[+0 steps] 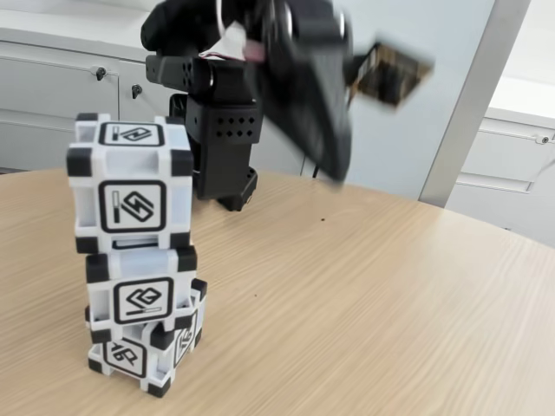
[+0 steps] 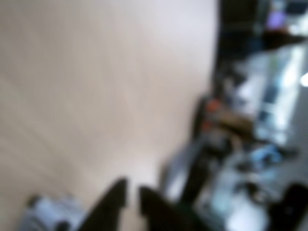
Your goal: Stack cubes from left to right.
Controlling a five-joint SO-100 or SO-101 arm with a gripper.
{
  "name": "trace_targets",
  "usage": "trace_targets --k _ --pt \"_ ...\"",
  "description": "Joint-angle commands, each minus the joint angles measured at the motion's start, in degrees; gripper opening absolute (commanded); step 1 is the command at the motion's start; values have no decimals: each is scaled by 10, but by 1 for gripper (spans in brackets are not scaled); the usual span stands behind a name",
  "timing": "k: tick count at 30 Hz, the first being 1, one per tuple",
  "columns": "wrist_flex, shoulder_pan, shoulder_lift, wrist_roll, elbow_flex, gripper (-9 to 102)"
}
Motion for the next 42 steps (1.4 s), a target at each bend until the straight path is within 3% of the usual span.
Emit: trace_targets --k 1,8,15,42 --pt "-22 6 4 -14 61 0" --pt "-10 6 -5 -18 89 0" --pt "93 6 5 -45 81 0" --pt "93 0 5 -29 86 0"
